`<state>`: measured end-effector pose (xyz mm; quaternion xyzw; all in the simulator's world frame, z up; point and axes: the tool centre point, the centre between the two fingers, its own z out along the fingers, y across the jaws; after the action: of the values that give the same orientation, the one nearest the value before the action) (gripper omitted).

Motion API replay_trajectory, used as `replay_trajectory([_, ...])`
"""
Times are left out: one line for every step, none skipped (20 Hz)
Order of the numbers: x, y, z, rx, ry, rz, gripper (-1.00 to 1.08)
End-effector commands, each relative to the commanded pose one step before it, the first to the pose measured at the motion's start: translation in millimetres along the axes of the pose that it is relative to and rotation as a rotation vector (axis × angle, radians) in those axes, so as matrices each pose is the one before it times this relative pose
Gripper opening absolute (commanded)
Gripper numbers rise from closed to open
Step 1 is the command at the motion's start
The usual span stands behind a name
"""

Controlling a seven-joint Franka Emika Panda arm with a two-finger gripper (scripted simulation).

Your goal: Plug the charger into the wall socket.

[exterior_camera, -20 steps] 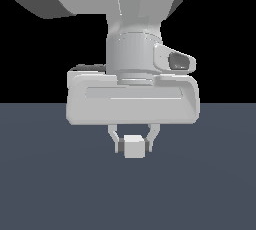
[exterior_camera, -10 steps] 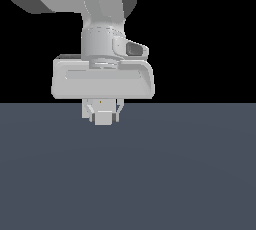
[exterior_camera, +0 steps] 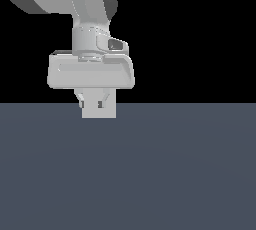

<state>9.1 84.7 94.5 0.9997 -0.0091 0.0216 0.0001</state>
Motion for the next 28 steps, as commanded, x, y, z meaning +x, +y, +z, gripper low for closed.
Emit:
replay_trajectory([6.06, -4.05, -2.92, -0.00055, -0.00061, 0.00588, -1.00])
replay_trajectory([1.60, -1.12, -0.74, -0.00004, -0.00001, 0.00120, -1.00])
replay_trajectory([1.30, -0.87, -0.58, -0.00003, -0.00001, 0.00098, -1.00])
replay_trajectory([1.00, -0.69, -0.43, -0.00002, -0.00001, 0.00069, -1.00])
replay_trajectory([0.73, -0.34, -0.29, -0.00002, -0.00001, 0.00069, -1.00])
replay_trajectory([0.39, -0.45, -0.17, 0.00000, 0.00000, 0.00000, -1.00])
replay_trajectory([0.13, -0.15, -0.06, 0.00000, 0.00000, 0.00000, -1.00])
replay_trajectory([0.00, 0.00, 0.00, 0.00000, 0.00000, 0.00000, -1.00])
replay_trajectory([0.00, 0.00, 0.00, 0.00000, 0.00000, 0.00000, -1.00])
replay_trajectory([0.00, 0.00, 0.00, 0.00000, 0.00000, 0.00000, -1.00])
replay_trajectory([-0.20, 0.22, 0.10, 0.00000, 0.00000, 0.00000, -1.00])
replay_trajectory([0.16, 0.00, 0.01, 0.00000, 0.00000, 0.00000, -1.00])
replay_trajectory([0.48, 0.01, 0.02, 0.00000, 0.00000, 0.00000, -1.00])
replay_trajectory([0.80, 0.01, 0.04, 0.00000, 0.00000, 0.00000, -1.00])
replay_trajectory([1.12, 0.01, 0.05, 0.00000, 0.00000, 0.00000, -1.00])
replay_trajectory([1.43, 0.02, 0.07, 0.00000, 0.00000, 0.00000, -1.00])
replay_trajectory([1.74, 0.02, 0.08, 0.00000, 0.00000, 0.00000, -1.00])
replay_trajectory([2.05, 0.02, 0.10, 0.00000, 0.00000, 0.00000, -1.00])
replay_trajectory([2.35, 0.02, 0.11, 0.00000, 0.00000, 0.00000, -1.00])
replay_trajectory([2.65, 0.02, 0.12, 0.00000, 0.00000, 0.00000, -1.00])
replay_trajectory([2.94, 0.02, 0.14, 0.00000, 0.00000, 0.00000, -1.00])
replay_trajectory([3.22, 0.02, 0.15, 0.00000, 0.00000, 0.00000, -1.00])
replay_trajectory([3.50, 0.02, 0.16, 0.00000, 0.00000, 0.00000, -1.00])
replay_trajectory([3.76, 0.02, 0.17, 0.00000, 0.00000, 0.00000, -1.00])
replay_trajectory([3.70, 0.01, 0.17, 0.00000, 0.00000, 0.00000, -1.00])
replay_trajectory([3.37, 0.01, 0.15, 0.00000, 0.00000, 0.00000, -1.00])
replay_trajectory([3.04, 0.00, 0.13, 0.00000, 0.00000, 0.00000, -1.00])
replay_trajectory([2.72, -0.01, 0.12, 0.00000, 0.00000, 0.00000, -1.00])
